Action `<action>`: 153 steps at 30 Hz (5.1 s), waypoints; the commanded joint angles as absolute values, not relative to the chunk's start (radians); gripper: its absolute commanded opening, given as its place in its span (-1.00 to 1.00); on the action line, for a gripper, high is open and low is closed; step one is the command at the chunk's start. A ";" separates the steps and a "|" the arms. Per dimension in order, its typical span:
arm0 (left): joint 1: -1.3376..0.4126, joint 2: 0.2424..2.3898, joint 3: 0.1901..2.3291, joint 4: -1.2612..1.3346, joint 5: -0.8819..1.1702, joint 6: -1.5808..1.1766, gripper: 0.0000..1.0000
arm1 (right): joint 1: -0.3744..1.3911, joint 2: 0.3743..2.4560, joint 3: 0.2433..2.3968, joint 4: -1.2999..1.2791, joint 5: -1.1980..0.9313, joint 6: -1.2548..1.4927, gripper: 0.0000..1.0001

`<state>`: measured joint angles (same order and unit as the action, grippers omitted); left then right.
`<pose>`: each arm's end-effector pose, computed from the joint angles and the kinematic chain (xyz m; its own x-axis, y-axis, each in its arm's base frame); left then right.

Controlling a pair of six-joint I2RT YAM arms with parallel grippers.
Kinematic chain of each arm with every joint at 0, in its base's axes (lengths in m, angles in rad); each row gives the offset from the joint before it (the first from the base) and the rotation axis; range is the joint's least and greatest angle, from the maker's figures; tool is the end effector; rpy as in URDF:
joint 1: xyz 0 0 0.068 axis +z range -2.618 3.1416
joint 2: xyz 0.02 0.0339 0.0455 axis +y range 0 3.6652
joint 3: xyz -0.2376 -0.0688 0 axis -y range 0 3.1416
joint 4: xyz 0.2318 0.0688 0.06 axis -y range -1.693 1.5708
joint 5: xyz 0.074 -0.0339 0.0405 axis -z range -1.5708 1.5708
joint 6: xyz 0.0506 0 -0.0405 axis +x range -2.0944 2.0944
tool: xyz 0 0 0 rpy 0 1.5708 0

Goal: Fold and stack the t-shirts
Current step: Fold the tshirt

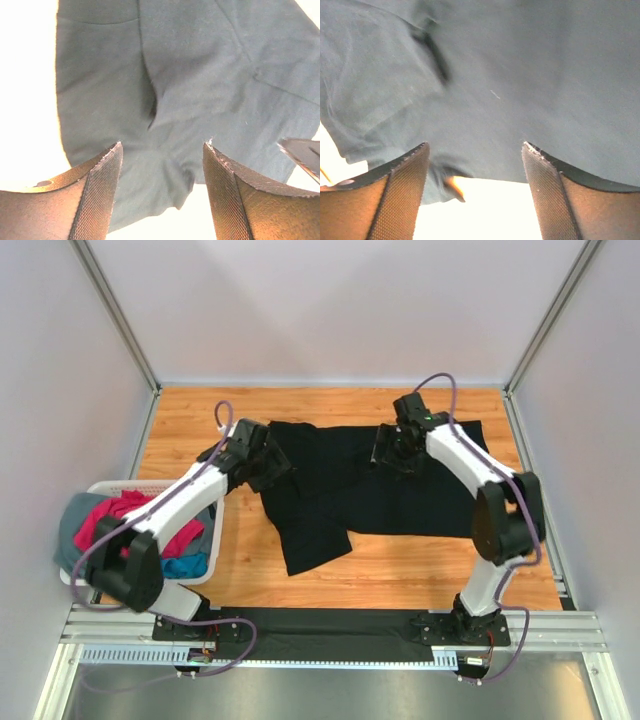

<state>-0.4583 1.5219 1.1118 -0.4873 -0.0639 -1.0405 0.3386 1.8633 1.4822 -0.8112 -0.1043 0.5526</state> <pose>0.2907 -0.1398 0.2161 -0.7047 -0.6123 -0.3585 -0.3995 0.7599 -0.5127 0.3491 0.1285 0.1950 -0.9385 0.2230 -0.2637 0.1480 0.9496 0.2763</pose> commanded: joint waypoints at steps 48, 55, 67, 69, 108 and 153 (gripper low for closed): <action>-1.017 1.146 0.437 -0.423 -0.294 -1.572 -1.00 | -0.465 1.183 0.658 -0.655 -0.015 0.545 0.60; -1.016 1.101 0.457 -0.459 -0.353 -1.536 -1.00 | -0.472 1.249 0.650 -0.598 -0.008 0.543 0.47; -1.017 1.046 0.499 -0.509 -0.419 -1.463 -1.00 | -0.540 1.434 0.716 -0.485 0.054 0.554 0.26; -1.017 1.040 0.482 -0.505 -0.417 -1.479 -1.00 | -0.549 1.453 0.729 -0.480 0.046 0.554 0.20; -1.017 1.058 0.701 -0.612 -0.606 -1.220 -1.00 | -0.557 1.391 0.829 -0.710 0.094 0.529 0.03; -0.922 1.071 0.879 -0.617 -0.776 -1.063 -1.00 | -0.555 1.529 0.946 -0.620 -0.035 0.525 -0.99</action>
<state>-0.9436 1.0477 0.7868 -0.6209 -0.6720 -1.1572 -0.5533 1.5127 0.8707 -0.6205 0.0051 0.5388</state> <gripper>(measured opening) 0.008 0.011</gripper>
